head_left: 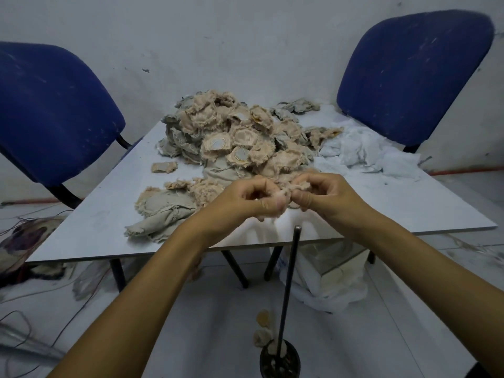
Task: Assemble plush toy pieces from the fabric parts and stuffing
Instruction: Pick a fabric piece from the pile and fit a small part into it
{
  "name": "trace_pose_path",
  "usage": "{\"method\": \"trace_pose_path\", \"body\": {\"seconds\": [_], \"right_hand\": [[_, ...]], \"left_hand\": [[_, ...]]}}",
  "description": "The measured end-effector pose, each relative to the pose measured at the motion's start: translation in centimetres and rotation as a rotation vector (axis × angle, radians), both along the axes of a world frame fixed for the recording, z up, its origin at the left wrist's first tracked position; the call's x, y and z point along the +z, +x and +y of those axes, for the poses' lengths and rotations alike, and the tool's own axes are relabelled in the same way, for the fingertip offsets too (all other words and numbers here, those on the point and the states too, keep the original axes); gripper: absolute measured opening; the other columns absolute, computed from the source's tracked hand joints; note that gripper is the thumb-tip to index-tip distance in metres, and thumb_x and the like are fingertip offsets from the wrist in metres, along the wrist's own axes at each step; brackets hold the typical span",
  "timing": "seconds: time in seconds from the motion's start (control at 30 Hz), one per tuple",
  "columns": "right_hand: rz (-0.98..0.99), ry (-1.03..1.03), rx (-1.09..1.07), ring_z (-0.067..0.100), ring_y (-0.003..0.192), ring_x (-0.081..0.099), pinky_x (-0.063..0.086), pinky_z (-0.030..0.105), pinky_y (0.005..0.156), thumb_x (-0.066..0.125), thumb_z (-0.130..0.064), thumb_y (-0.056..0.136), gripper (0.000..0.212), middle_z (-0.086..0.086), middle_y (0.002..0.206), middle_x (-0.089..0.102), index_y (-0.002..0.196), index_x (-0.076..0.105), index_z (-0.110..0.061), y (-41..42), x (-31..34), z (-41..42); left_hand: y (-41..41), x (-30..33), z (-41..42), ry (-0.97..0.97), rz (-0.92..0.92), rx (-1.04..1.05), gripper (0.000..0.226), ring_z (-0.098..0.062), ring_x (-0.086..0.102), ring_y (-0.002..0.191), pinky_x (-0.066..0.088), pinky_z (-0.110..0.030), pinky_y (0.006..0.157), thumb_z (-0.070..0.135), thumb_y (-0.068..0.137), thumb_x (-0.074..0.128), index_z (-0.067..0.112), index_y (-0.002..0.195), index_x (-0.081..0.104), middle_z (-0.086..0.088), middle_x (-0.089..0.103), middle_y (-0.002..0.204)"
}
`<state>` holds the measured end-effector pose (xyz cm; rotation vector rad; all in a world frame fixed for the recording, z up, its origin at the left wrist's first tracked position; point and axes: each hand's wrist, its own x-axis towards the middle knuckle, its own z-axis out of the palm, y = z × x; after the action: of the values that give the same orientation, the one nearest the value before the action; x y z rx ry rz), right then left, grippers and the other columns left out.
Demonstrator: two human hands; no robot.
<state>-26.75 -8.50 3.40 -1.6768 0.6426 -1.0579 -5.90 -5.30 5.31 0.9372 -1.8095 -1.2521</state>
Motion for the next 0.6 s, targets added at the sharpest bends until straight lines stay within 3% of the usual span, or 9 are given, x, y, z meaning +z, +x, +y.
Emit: {"method": "trace_pose_path", "body": {"seconds": [0.13, 0.2, 0.33, 0.43, 0.5, 0.6], "right_hand": [[-0.018, -0.022, 0.029, 0.013, 0.073, 0.058, 0.050, 0.027, 0.063, 0.077, -0.029, 0.073, 0.012, 0.000, 0.080, 0.062, 0.079, 0.072, -0.020, -0.9, 0.9, 2.1], [0.025, -0.074, 0.032, 0.010, 0.074, 0.057, 0.049, 0.025, 0.065, 0.077, -0.021, 0.076, 0.007, -0.005, 0.080, 0.059, 0.078, 0.069, -0.021, -1.3, 0.9, 3.3], [0.103, -0.195, -0.037, 0.007, 0.085, 0.058, 0.048, 0.021, 0.070, 0.079, -0.020, 0.075, 0.015, -0.008, 0.089, 0.058, 0.083, 0.067, -0.015, -1.8, 0.6, 5.2], [0.151, -0.342, -0.102, 0.019, 0.095, 0.061, 0.053, 0.039, 0.074, 0.079, -0.026, 0.076, 0.020, 0.001, 0.097, 0.061, 0.087, 0.068, -0.013, -1.8, 0.4, 5.9], [0.176, -0.453, -0.153, 0.027, 0.093, 0.062, 0.052, 0.049, 0.074, 0.078, -0.025, 0.078, 0.019, 0.006, 0.095, 0.063, 0.088, 0.067, -0.012, -1.6, 0.1, 6.2], [0.193, -0.561, -0.242, 0.020, 0.085, 0.062, 0.052, 0.037, 0.069, 0.078, -0.023, 0.081, 0.019, 0.001, 0.089, 0.063, 0.087, 0.067, -0.009, -1.5, -0.4, 6.3]], "left_hand": [[0.0, 0.6, 1.6, -0.086, -0.007, -0.025, 0.013, -0.014, 0.058, 0.087, 0.049, -0.027, 0.075, 0.013, 0.079, 0.072, 0.018, 0.087, 0.062, 0.001, 0.061, 0.088], [-0.3, 0.7, 2.3, -0.138, -0.035, -0.031, 0.014, -0.017, 0.058, 0.084, 0.049, -0.032, 0.073, 0.012, 0.079, 0.072, 0.017, 0.086, 0.061, -0.003, 0.059, 0.089], [-0.7, 0.5, 3.5, -0.416, -0.160, 0.032, 0.016, -0.013, 0.055, 0.082, 0.045, -0.029, 0.074, 0.022, 0.082, 0.072, 0.019, 0.086, 0.057, 0.010, 0.056, 0.086], [-1.0, -0.1, 4.1, -0.709, -0.233, 0.101, 0.018, -0.022, 0.058, 0.081, 0.046, -0.029, 0.073, 0.011, 0.085, 0.070, 0.019, 0.087, 0.054, 0.004, 0.059, 0.087], [-1.2, -0.6, 4.3, -0.843, -0.270, 0.136, 0.015, -0.029, 0.062, 0.081, 0.048, -0.035, 0.070, 0.000, 0.085, 0.070, 0.009, 0.086, 0.057, -0.008, 0.062, 0.087], [-1.2, -1.4, 4.5, -0.963, -0.345, 0.187, 0.015, -0.028, 0.057, 0.075, 0.046, -0.039, 0.065, -0.016, 0.081, 0.067, -0.003, 0.084, 0.059, -0.014, 0.059, 0.085]]}}
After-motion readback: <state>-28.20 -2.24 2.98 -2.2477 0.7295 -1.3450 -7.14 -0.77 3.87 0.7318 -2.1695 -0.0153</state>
